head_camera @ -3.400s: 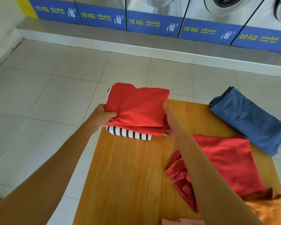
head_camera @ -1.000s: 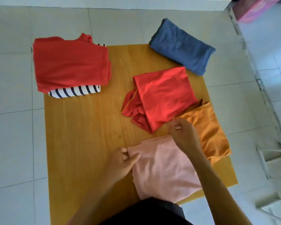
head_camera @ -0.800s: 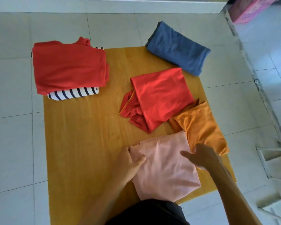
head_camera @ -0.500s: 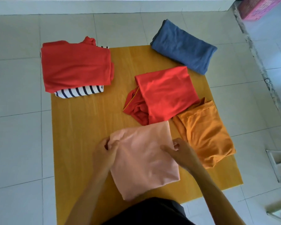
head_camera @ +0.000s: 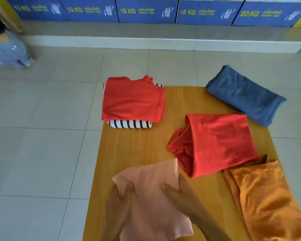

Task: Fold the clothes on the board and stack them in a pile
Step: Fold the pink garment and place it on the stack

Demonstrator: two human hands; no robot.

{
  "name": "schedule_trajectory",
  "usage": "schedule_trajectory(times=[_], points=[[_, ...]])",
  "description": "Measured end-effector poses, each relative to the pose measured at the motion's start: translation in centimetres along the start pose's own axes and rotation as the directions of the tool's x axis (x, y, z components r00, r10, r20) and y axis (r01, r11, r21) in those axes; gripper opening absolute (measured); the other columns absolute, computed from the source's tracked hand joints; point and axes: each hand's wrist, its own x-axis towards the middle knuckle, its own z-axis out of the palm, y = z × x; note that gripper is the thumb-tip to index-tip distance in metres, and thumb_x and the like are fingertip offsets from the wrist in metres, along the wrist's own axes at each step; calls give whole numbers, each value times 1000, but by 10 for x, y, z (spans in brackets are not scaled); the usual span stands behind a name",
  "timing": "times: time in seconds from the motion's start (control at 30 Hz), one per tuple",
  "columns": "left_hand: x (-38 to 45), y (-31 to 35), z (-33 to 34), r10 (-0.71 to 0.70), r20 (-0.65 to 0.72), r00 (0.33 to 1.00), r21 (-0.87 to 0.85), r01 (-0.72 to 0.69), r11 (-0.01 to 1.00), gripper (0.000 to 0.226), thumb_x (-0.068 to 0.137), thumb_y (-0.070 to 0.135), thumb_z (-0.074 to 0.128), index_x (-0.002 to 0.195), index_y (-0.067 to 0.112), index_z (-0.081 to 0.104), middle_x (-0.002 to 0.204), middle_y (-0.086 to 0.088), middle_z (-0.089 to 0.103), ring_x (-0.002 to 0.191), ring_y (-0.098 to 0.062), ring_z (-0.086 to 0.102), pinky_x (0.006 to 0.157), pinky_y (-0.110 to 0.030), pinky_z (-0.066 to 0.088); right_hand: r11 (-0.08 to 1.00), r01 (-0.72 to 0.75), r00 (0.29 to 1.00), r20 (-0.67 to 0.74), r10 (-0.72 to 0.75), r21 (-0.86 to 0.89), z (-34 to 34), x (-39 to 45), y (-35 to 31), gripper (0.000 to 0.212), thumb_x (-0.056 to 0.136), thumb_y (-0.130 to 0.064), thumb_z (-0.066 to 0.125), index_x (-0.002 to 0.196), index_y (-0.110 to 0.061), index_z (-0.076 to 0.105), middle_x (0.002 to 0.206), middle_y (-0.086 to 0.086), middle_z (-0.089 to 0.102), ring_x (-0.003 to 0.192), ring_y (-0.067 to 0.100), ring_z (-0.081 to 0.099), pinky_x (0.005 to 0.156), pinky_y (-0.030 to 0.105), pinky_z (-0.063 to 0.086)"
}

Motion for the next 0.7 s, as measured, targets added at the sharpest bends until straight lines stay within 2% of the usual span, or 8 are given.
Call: schedule_trajectory(times=[0.1,0.13,0.27,0.4,0.5,0.57,0.63,0.7], points=[[6,15,-14,-15,-1,1000,-127,15,992,56,91,57,50,128,16,58,121,-8,65,112,-31,61,96,-42,49,996,90,996,-21,-90,-2,5,7,-25,42,78,-51,75,111,-33,56,106,-13,70,95,4,68,89,41,57],[15,19,-22,-32,-9,999,-159,31,987,57,91,57,52,130,16,58,122,-7,65,113,-31,60,96,-41,48,992,124,992,-25,-124,5,6,10,-37,44,77,-51,76,112,-35,56,106,-14,71,96,3,68,90,40,57],[53,76,-67,28,-16,999,-204,-31,979,33,89,50,59,96,19,66,87,5,68,90,-24,66,73,-34,51,964,201,980,-30,-198,172,2,27,-103,36,85,-35,78,113,-32,56,108,-6,73,93,10,73,81,37,62],[98,160,-113,178,-56,982,-273,-186,944,35,86,54,63,100,23,69,96,3,71,89,-17,68,77,-36,56,903,296,955,-86,-284,310,-12,51,-189,35,86,-32,76,115,-32,56,105,-6,74,91,15,74,75,38,64],[137,222,-133,268,-61,962,-287,-274,918,28,86,51,64,90,23,68,89,6,69,81,-12,66,63,-26,50,867,325,946,-121,-301,378,-20,85,-244,36,86,-31,76,116,-28,57,107,-3,74,93,20,73,76,43,63],[167,254,-137,289,-58,955,-281,-294,914,28,86,49,65,89,22,66,85,6,67,77,-10,64,59,-24,48,853,322,947,-124,-298,411,-24,115,-269,40,87,-31,76,121,-23,57,110,-1,73,97,23,72,76,43,63],[204,266,-130,281,-63,958,-255,-288,923,30,86,50,65,91,20,65,89,2,68,80,-15,65,67,-29,54,871,295,955,-136,-262,392,-21,150,-279,42,89,-29,73,126,-20,55,114,2,70,100,25,70,77,44,61],[239,259,-113,251,-63,966,-139,-258,956,36,87,50,61,97,16,67,104,-9,71,93,-28,67,84,-39,56,911,247,967,-150,-207,331,-12,182,-274,46,91,-28,70,132,-17,52,121,6,66,104,28,66,86,48,59]])
